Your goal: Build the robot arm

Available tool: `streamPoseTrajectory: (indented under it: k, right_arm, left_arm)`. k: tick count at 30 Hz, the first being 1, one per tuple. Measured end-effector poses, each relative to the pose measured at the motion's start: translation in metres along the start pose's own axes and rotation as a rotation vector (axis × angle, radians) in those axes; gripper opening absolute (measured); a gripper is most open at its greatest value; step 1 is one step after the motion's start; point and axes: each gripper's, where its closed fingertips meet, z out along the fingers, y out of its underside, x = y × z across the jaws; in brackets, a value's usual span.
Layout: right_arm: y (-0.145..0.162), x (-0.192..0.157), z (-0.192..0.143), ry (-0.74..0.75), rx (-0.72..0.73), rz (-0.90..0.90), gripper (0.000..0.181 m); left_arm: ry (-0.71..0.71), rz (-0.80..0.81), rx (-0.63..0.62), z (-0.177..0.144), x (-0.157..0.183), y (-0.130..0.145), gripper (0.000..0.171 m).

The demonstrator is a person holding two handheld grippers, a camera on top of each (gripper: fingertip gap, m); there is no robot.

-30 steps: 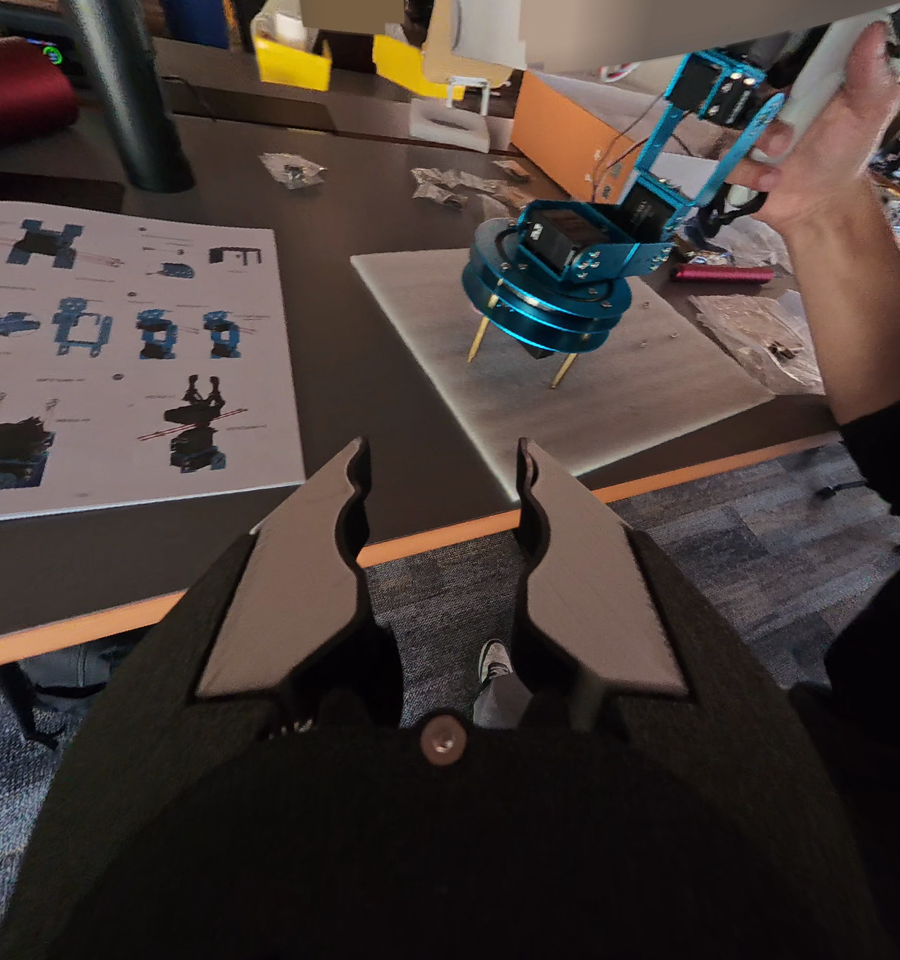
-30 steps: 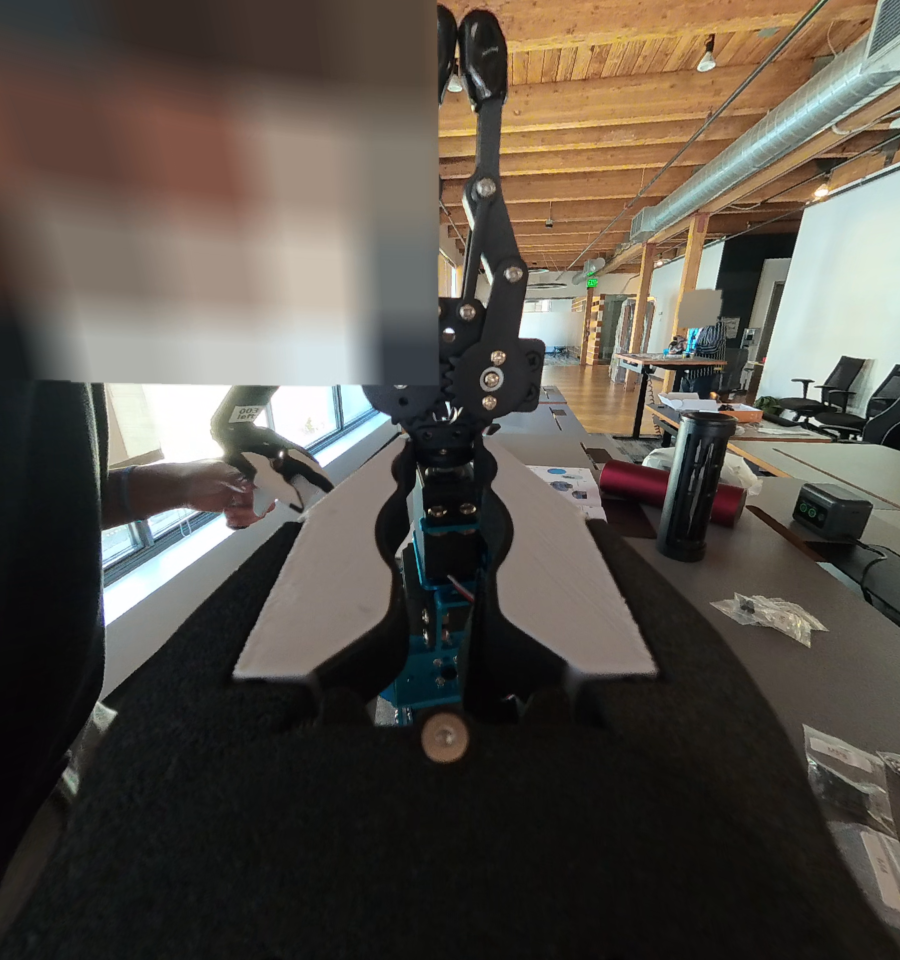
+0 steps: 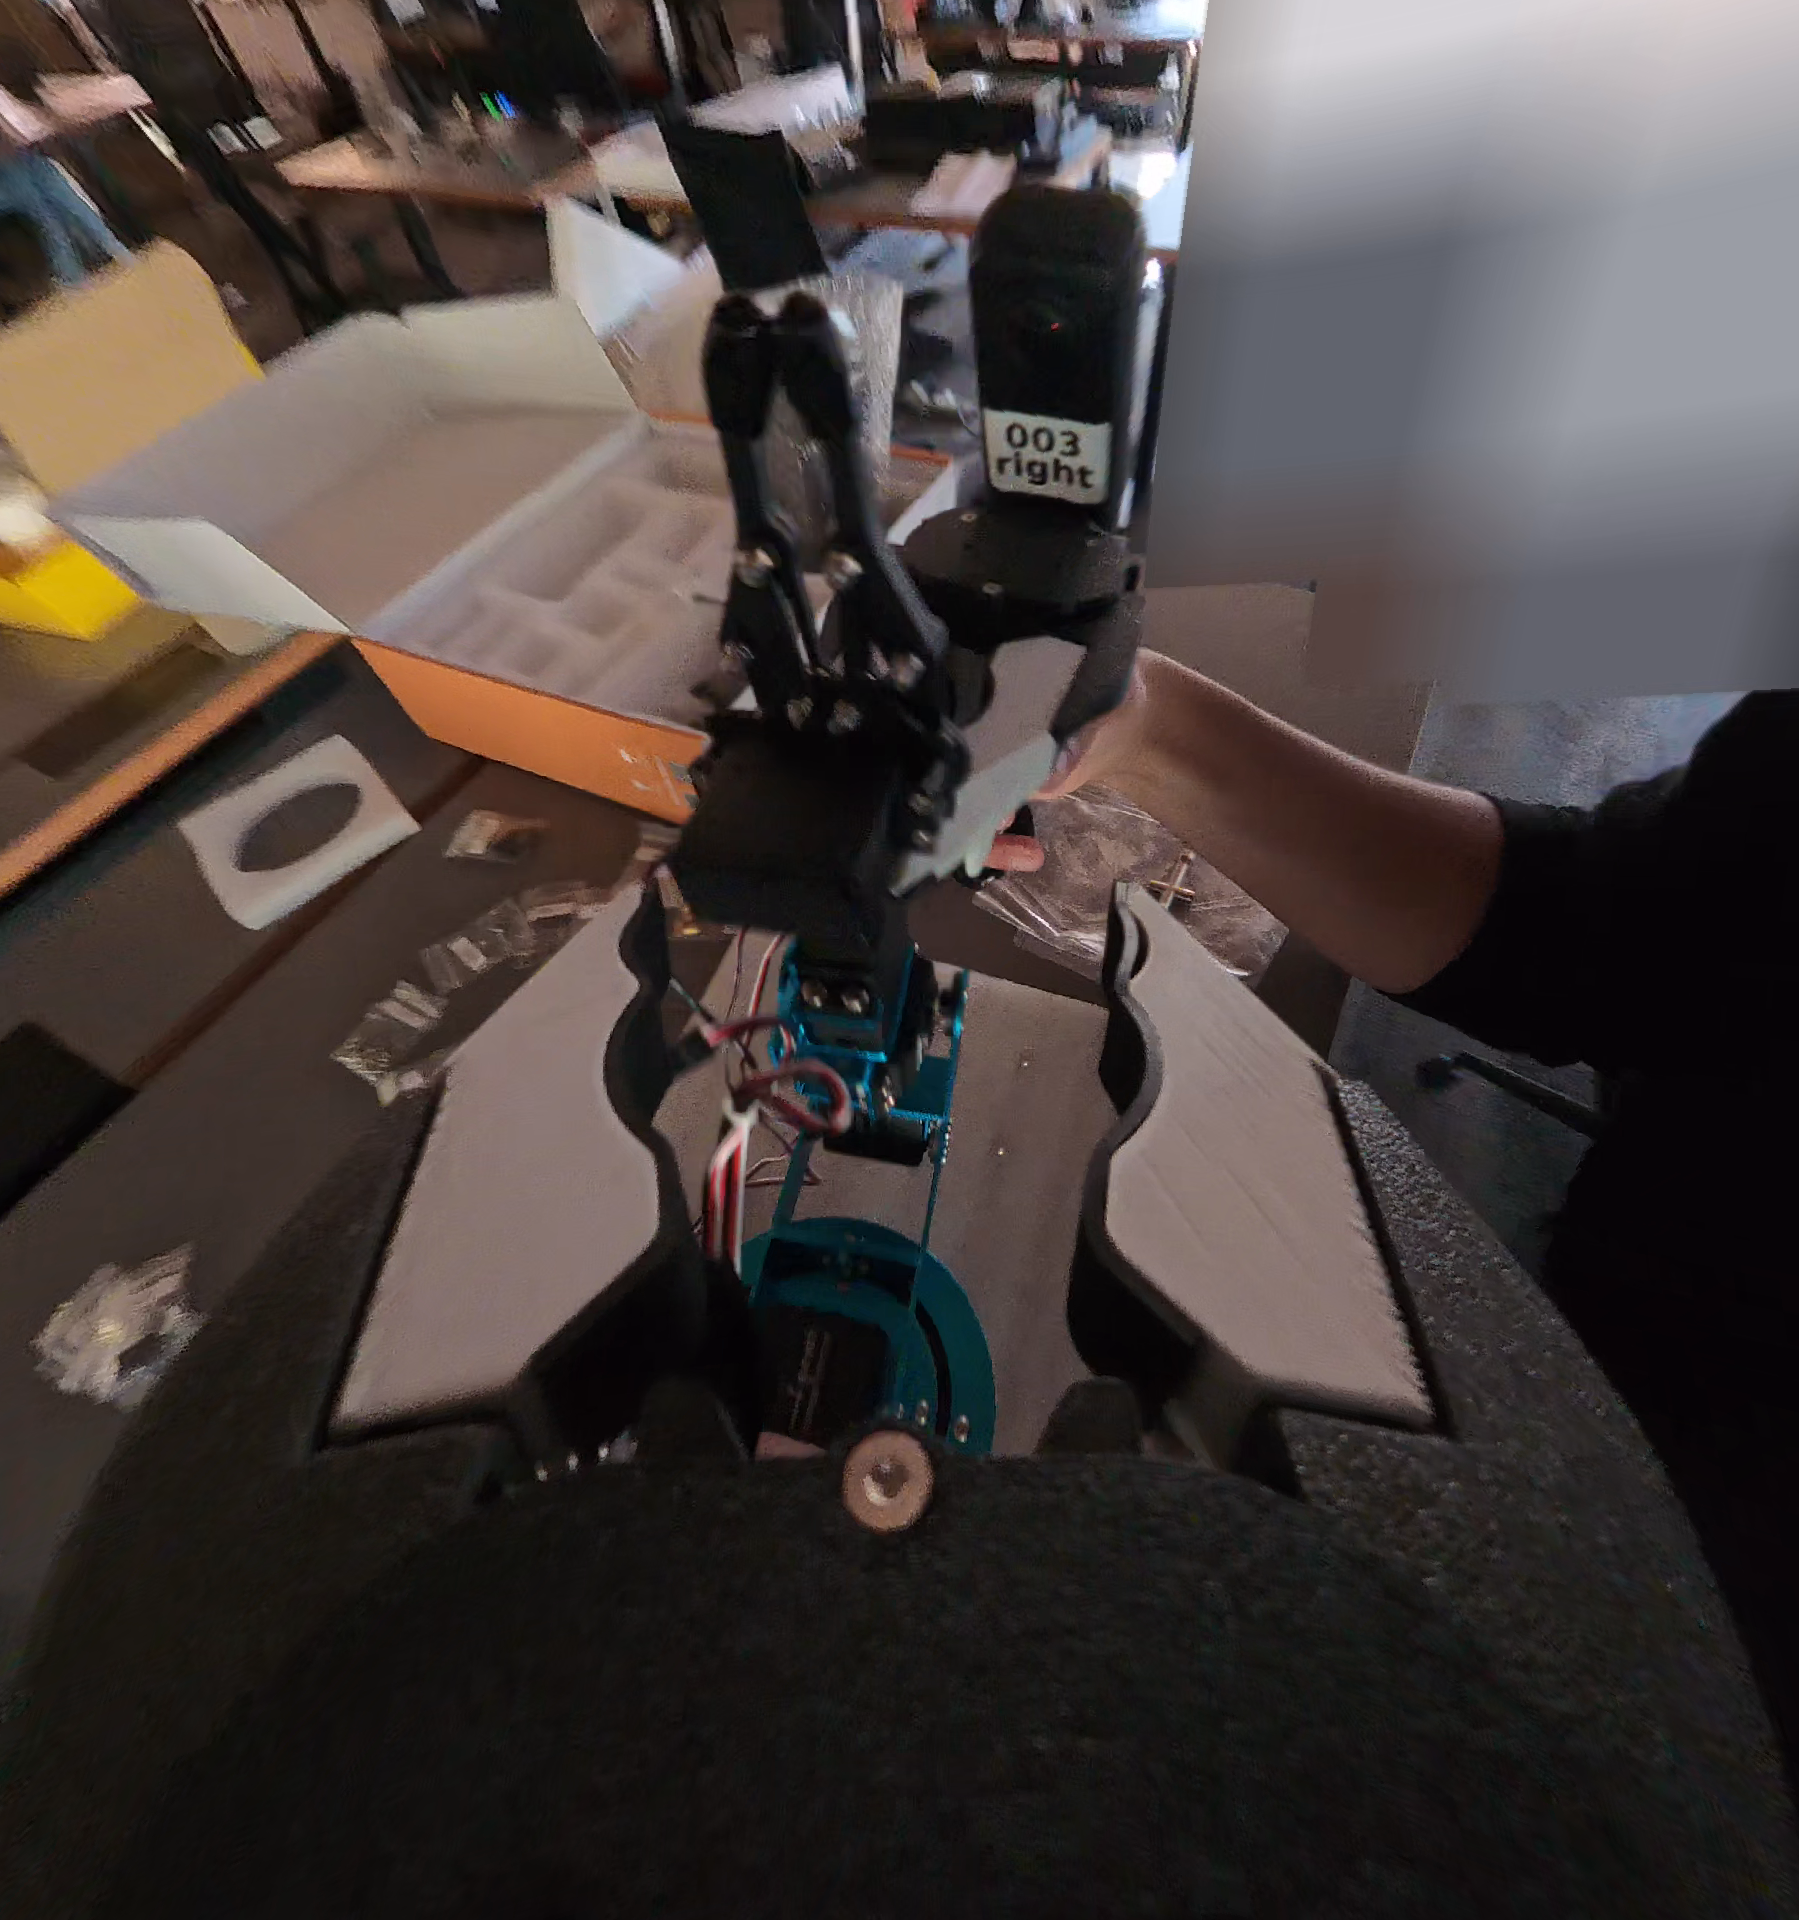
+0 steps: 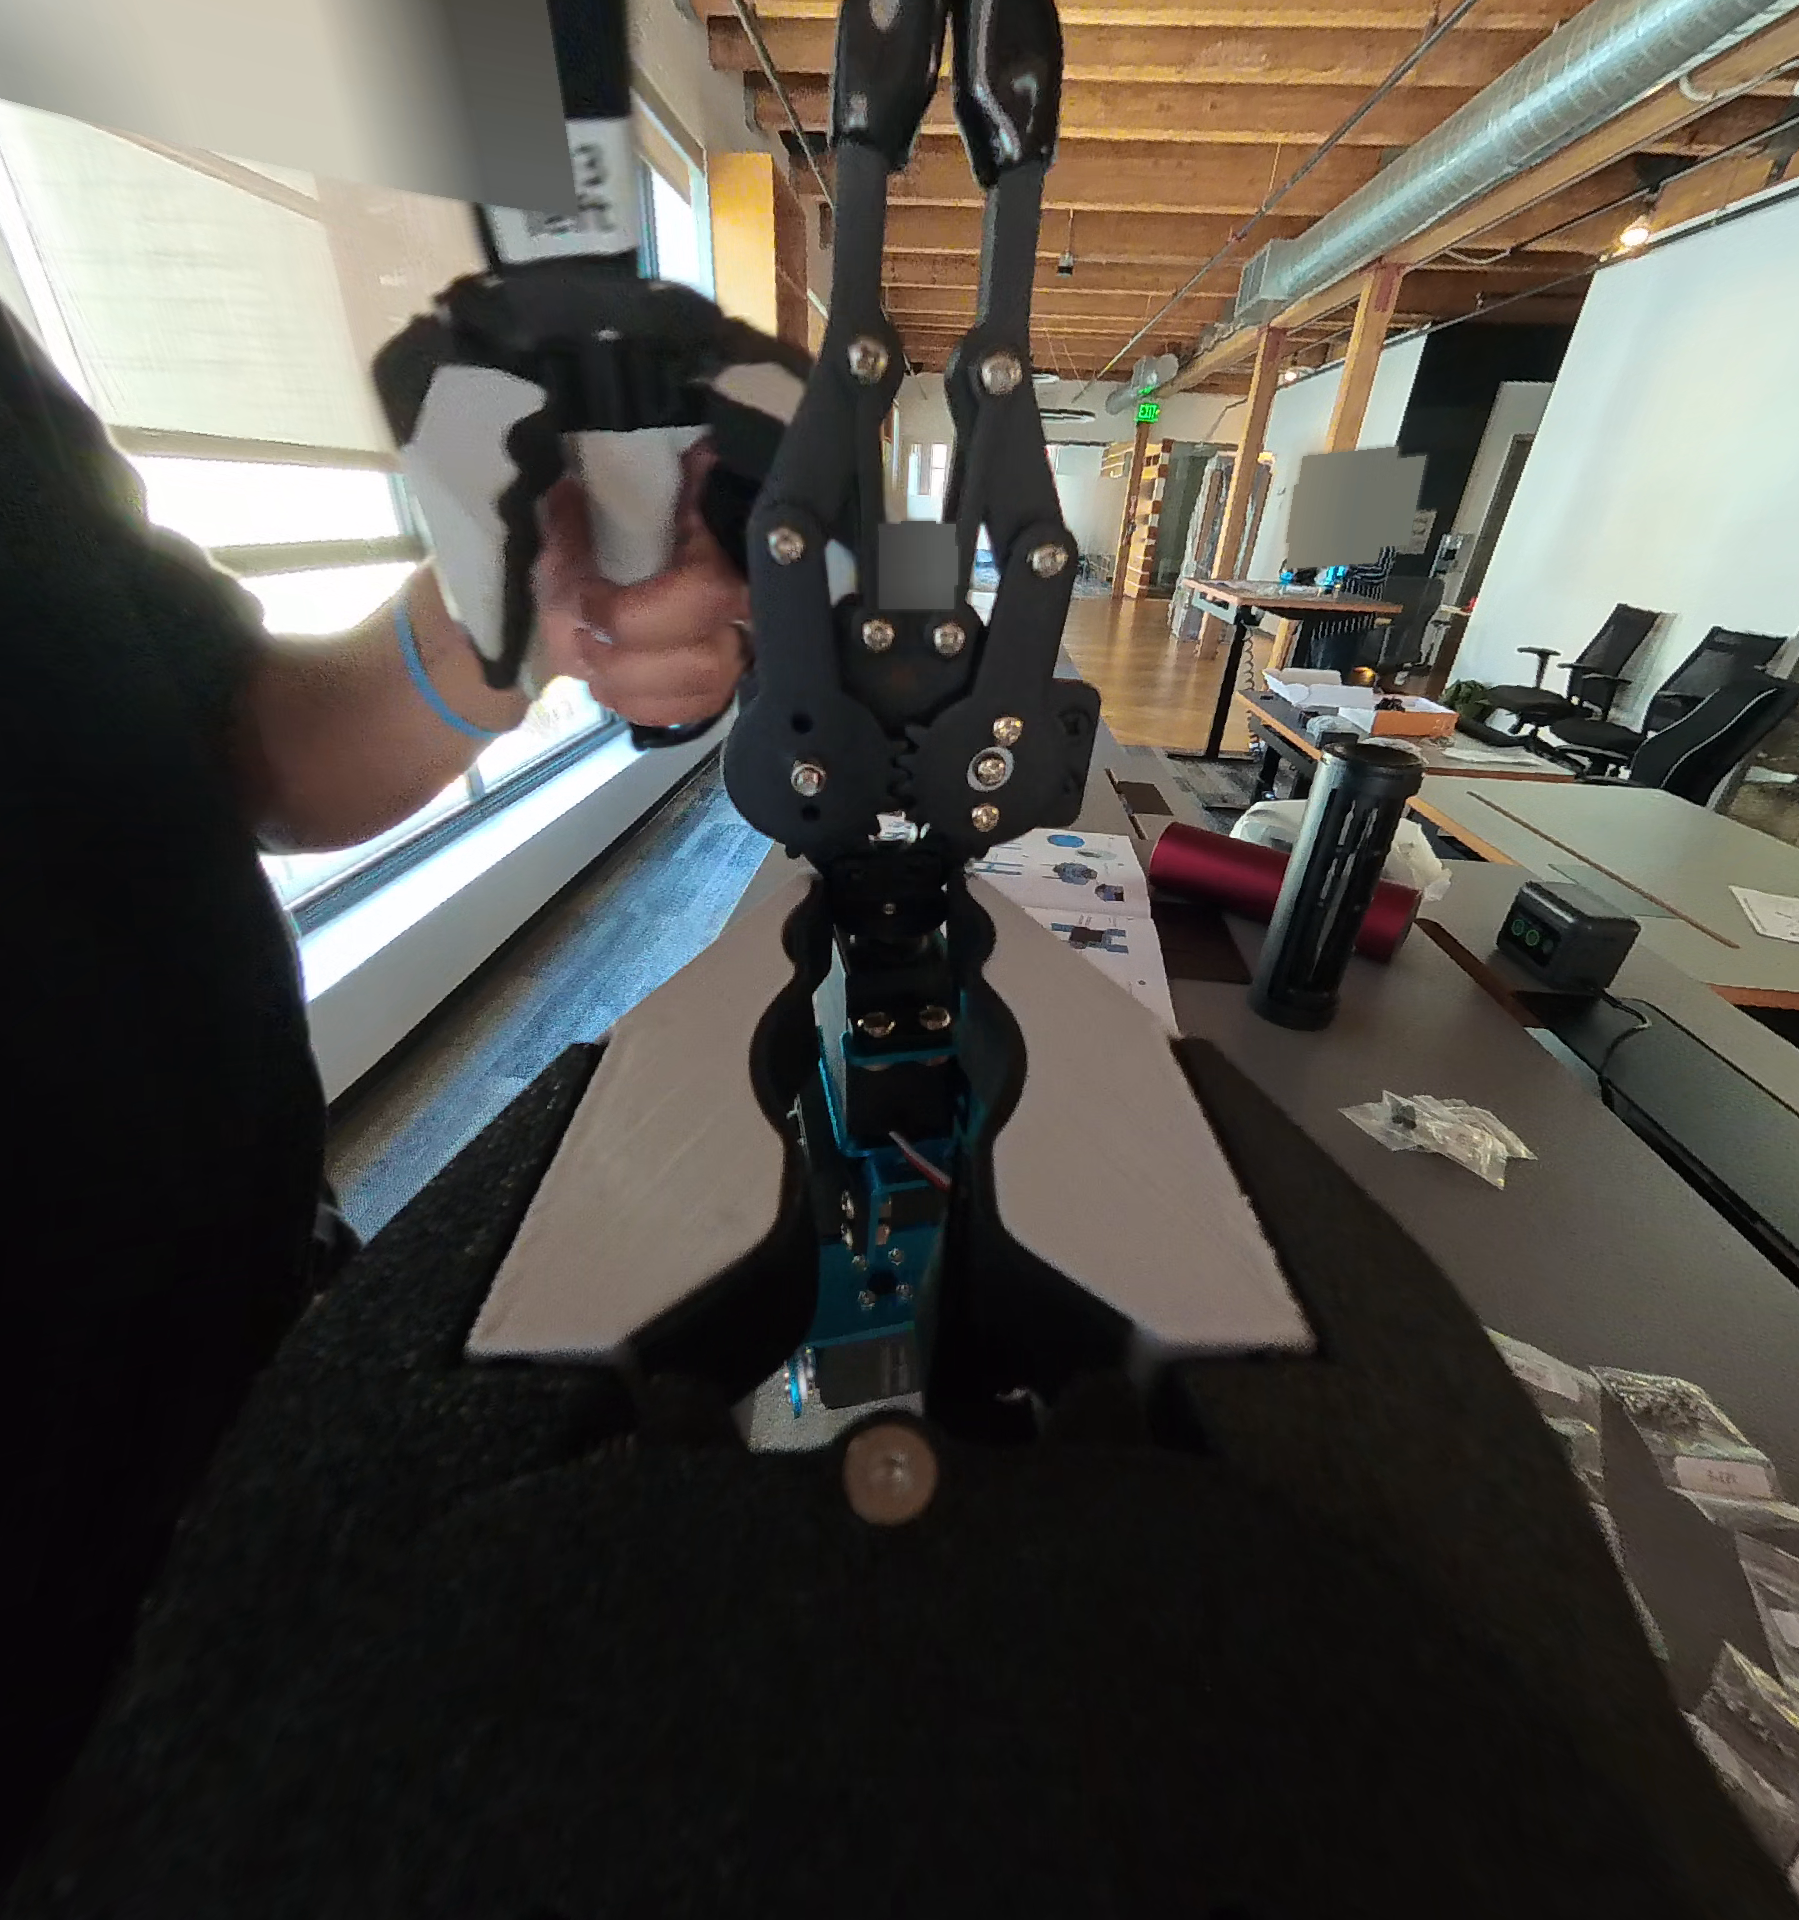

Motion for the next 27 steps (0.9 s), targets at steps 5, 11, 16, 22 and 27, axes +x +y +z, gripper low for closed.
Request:
streamPoseTrajectory:
  k: [5, 11, 16, 22, 27]
  right_arm:
    - [-0.001, -0.002, -0.001, -0.022, 0.040, 0.012, 0.020]
    - [0.000, -0.001, -0.001, -0.044, 0.033, 0.015, 0.020]
    - [-0.001, 0.001, 0.004, -0.048, 0.027, 0.020, 0.020]
    - [-0.002, 0.002, 0.005, -0.033, 0.055, 0.020, 0.021]
    - [-0.004, -0.004, 0.000, -0.101, 0.123, 0.110, 0.033]
  left_arm:
    - [0.108, -0.077, -0.007, 0.033, -0.013, -0.007, 0.082]
    - [0.168, -0.090, -0.040, 0.030, -0.021, 0.002, 0.058]
    - [0.165, -0.047, -0.024, 0.025, -0.026, 0.002, 0.052]
    - [0.156, 0.013, -0.041, 0.023, -0.027, 0.003, 0.050]
    - [0.161, 0.011, -0.046, 0.024, -0.026, 0.002, 0.049]
